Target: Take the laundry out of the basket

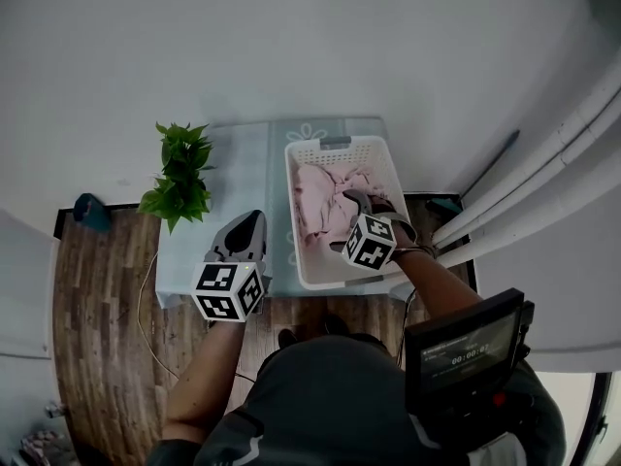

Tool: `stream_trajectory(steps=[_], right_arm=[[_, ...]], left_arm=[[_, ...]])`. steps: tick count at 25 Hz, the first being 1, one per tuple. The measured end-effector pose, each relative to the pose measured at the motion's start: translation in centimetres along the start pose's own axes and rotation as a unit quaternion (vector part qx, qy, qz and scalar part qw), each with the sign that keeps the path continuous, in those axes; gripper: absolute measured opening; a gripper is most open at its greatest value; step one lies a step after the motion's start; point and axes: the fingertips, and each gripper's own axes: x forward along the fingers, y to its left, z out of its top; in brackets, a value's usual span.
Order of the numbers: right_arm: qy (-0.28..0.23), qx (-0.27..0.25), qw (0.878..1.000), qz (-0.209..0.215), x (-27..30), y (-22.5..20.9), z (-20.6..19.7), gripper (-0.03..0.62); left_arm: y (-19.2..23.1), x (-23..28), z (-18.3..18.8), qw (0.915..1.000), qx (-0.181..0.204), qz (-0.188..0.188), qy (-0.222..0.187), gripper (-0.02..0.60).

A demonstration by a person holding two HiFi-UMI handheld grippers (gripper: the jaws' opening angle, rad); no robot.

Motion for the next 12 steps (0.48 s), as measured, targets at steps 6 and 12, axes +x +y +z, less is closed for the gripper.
stream_trajectory(steps=[6,12], right_arm=[[0.058,-0.057,0.997,0.003,4.2,1.3,-2.1,0.506],[0.094,-0.067,0.993,-0.006,8.0,1.0,-4.3,0.508]], left_arm=[[0.3,1.4,-1.9,0.9996,-0.010,0.020,0.017,0.008],[0.2,1.5,-2.4,0.9989,-0.012,0.037,0.027,0.008]])
